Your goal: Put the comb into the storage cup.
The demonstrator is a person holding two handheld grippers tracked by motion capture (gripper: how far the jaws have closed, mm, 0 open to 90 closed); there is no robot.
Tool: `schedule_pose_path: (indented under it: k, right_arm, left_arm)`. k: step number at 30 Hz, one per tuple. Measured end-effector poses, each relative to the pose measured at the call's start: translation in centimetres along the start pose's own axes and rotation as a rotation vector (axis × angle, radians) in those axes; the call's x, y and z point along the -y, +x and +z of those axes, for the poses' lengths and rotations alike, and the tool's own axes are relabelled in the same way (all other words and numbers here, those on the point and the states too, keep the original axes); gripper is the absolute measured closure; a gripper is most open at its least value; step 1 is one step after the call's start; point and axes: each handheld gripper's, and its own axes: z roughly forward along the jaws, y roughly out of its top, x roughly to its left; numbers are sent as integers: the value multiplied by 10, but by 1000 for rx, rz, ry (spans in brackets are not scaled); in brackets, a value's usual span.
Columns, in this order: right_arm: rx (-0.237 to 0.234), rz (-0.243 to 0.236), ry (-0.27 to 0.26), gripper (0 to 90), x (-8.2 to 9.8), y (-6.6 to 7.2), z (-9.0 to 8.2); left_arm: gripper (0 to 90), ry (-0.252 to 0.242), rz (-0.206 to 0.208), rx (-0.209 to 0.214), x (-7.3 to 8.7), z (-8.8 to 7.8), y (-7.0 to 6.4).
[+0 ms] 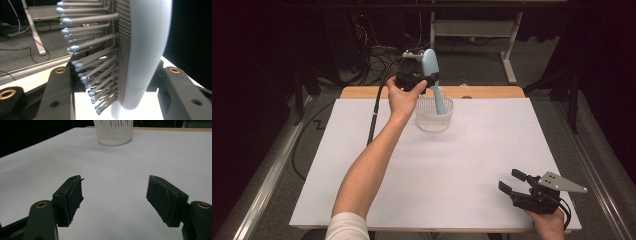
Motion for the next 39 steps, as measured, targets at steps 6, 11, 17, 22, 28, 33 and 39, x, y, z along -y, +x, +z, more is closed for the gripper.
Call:
schedule_pose_path:
  k: [6,11,17,22,28,33,39]
  right_arm:
    - [1,0,1,292,0,0,0]
    - [-7,-4,5,297,0,0,1]
    - [-13,-3,13,298,1,0,2]
    - [-12,-3,17,298,1,0,2]
    - [-10,-3,17,298,1,0,3]
    - [-14,-2,27,298,1,0,4]
    - [-8,-24,22,300,0,3,3]
  left_arm:
    - [496,32,4,-16,4,8,1]
    - [495,56,2,-16,7,15,1]
    - [495,69,20,-22,12,23,-1]
    - [493,91,36,-45,20,29,-1]
    - [492,105,36,-49,24,32,2]
    - [492,114,40,-52,26,35,0]
    - [491,117,39,-52,29,41,-3]
